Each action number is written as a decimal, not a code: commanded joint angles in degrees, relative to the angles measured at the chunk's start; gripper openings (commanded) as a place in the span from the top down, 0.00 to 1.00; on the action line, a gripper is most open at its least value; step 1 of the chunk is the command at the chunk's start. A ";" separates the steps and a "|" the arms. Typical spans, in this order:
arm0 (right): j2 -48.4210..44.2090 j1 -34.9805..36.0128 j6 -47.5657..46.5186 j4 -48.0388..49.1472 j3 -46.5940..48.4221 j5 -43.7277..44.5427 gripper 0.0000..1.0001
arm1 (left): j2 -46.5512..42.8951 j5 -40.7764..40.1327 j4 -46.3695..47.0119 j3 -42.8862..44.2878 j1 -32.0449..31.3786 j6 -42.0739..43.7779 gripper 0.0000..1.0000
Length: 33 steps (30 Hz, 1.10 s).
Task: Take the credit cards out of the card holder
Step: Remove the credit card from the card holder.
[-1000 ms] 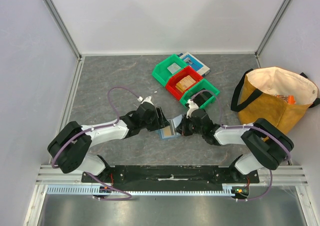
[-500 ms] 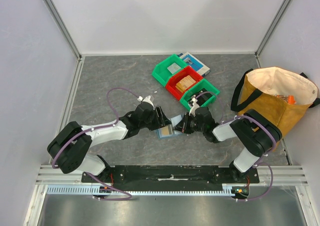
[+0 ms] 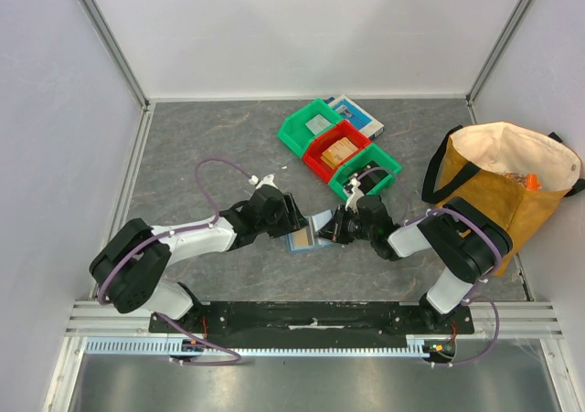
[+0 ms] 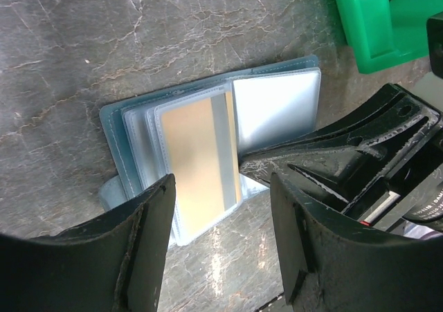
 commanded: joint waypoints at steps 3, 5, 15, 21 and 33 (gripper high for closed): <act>2.37 0.35 -1.55 -7.02 -1.82 0.64 1.00 | 1.59 -1.38 -0.30 2.23 0.19 1.23 0.37; 2.37 0.44 -1.46 -7.02 -1.82 0.55 1.00 | 1.94 -1.56 -0.83 2.41 0.19 1.15 0.37; 2.28 0.35 -1.46 -6.76 -1.91 0.38 1.00 | 2.82 -0.59 -0.57 2.85 0.19 1.41 0.37; 2.72 0.35 -1.46 -6.41 -1.91 0.11 1.00 | 3.17 0.82 0.04 2.85 0.11 0.80 0.37; 3.42 0.35 -1.29 -5.18 -1.82 -0.94 1.00 | 2.12 7.05 5.93 1.88 0.11 -1.58 0.37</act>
